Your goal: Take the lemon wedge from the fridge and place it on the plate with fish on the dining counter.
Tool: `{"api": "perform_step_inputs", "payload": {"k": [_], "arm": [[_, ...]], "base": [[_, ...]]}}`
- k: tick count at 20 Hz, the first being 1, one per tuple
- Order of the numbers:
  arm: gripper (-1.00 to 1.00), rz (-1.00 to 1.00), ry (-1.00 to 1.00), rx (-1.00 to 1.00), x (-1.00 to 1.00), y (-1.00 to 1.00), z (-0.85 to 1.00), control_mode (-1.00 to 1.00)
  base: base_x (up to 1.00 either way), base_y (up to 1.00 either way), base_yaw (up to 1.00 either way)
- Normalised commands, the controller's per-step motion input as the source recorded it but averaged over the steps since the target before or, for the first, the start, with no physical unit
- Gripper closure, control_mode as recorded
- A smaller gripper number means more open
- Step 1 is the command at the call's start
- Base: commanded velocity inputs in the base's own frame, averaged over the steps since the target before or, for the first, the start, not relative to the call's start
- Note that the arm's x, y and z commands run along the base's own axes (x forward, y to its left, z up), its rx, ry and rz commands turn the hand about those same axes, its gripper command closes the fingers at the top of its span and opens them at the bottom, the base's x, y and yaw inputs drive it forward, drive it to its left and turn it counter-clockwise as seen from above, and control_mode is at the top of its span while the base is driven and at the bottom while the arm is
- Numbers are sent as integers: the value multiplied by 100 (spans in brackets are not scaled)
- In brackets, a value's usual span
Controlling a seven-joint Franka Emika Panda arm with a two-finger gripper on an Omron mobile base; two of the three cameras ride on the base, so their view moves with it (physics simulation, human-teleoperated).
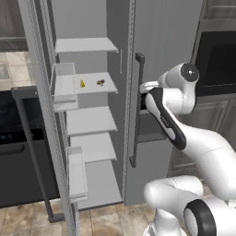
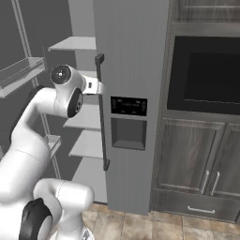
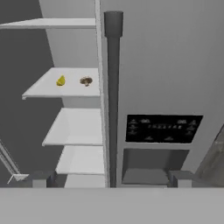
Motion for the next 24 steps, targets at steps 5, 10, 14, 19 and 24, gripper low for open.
{"api": "perform_step_inputs", "payload": {"k": [5, 10, 14, 19, 24], "arm": [[-100, 0, -4, -1, 71, 0, -11, -100], [-100, 0, 0, 0, 70, 0, -9, -100], [-100, 0, 0, 0, 68, 0, -9, -100], [-100, 0, 0, 0, 66, 0, -15, -100], [-100, 0, -1, 0, 57, 0, -18, -100]], "base": [[0, 0, 0], [0, 0, 0], [0, 0, 0], [0, 0, 0], [0, 0, 0]]}}
